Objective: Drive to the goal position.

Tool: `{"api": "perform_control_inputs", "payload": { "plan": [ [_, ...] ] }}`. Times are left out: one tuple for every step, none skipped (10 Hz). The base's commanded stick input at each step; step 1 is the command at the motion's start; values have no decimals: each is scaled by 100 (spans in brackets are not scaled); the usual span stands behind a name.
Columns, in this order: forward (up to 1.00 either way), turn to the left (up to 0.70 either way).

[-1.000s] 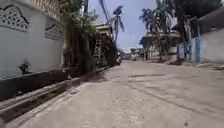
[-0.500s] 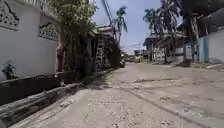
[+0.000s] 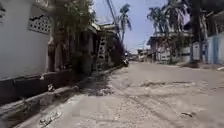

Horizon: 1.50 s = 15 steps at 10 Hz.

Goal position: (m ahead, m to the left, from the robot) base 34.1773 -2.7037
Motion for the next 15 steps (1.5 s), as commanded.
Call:
{"api": "perform_control_inputs", "payload": {
  "plan": [
    [100, -20],
    [100, -40],
    [100, -40],
    [100, -40],
    [100, -40],
    [100, -40],
    [100, -40],
    [100, -40],
    [100, -40],
    [100, -40],
    [100, -32],
    [100, -15],
    [100, -3],
    [100, -3],
    [100, -3]
  ]
}}
